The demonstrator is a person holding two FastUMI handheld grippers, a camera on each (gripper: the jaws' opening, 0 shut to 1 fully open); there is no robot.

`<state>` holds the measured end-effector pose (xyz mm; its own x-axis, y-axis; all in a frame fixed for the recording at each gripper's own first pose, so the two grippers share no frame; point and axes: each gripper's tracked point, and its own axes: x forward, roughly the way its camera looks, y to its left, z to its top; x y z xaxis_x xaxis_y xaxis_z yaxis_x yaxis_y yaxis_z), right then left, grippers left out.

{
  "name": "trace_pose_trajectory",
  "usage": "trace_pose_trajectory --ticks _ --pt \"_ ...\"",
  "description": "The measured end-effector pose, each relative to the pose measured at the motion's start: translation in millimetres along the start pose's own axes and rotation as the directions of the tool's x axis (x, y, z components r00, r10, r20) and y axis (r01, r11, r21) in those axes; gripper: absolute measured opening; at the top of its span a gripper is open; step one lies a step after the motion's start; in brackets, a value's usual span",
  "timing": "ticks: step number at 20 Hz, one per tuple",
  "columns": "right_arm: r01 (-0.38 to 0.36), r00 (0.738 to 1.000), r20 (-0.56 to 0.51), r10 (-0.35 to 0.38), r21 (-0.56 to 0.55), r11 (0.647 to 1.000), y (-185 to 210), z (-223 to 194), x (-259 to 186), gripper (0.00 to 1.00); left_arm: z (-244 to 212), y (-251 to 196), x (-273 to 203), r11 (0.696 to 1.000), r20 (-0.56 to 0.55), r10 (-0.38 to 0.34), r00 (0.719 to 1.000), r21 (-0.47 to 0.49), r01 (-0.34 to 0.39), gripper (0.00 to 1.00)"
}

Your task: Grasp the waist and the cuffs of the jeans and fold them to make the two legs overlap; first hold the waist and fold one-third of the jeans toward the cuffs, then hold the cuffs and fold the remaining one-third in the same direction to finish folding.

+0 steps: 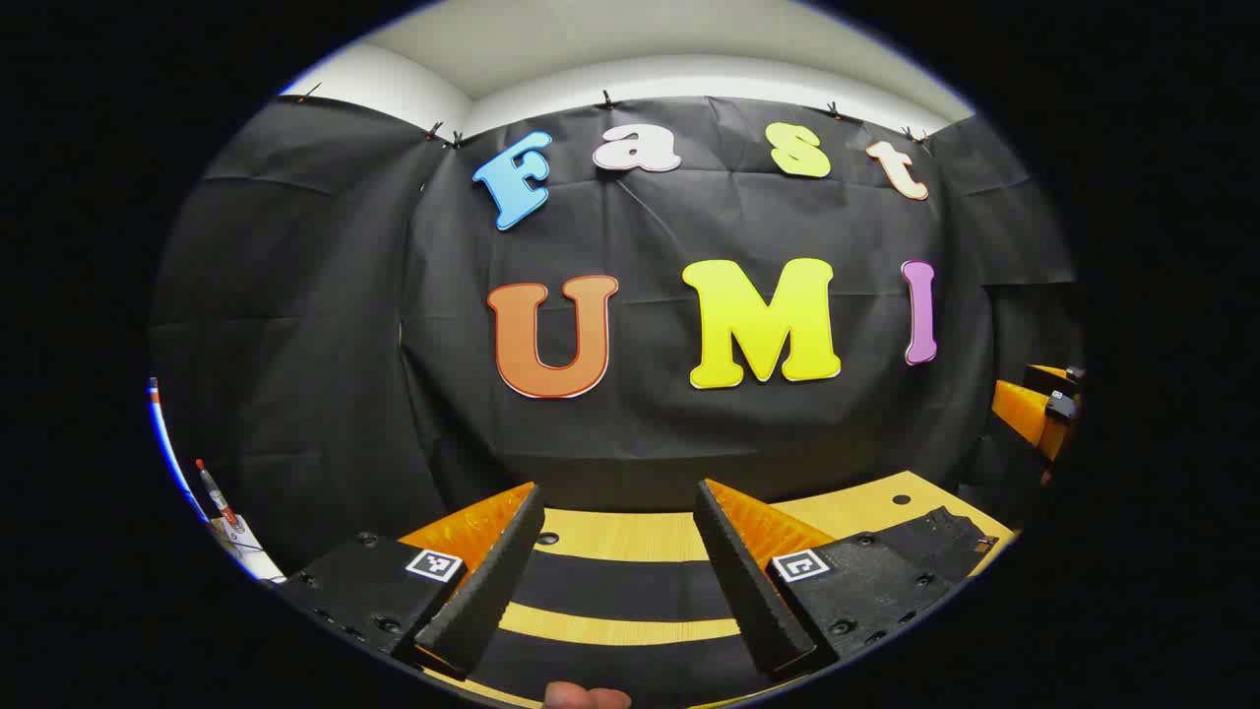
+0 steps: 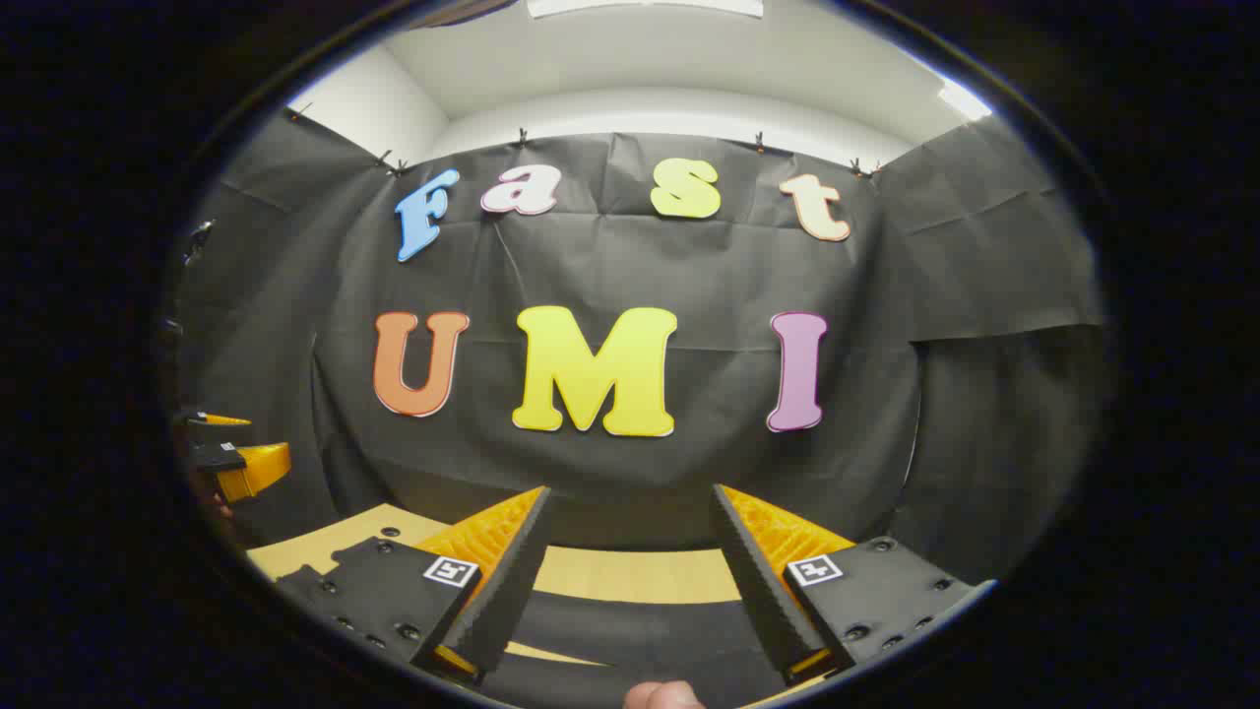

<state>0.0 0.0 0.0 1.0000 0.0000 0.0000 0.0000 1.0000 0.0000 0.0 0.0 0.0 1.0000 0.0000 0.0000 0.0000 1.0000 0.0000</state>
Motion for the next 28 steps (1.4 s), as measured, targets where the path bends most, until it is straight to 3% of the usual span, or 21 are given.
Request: trace_pose_trajectory --ticks 23,28 --pt "-0.012 0.999 -0.035 0.012 0.002 1.0 -6 -19 16 0.98 -19 8 10 1.0 -0.047 0.027 0.999 -0.015 -0.028 0.98" --pt "-0.002 0.998 -0.06 -0.001 -0.049 0.999 -33 -31 17 0.96 -33 19 8 0.993 -0.06 0.008 0.998 0.119 -0.001 0.98"
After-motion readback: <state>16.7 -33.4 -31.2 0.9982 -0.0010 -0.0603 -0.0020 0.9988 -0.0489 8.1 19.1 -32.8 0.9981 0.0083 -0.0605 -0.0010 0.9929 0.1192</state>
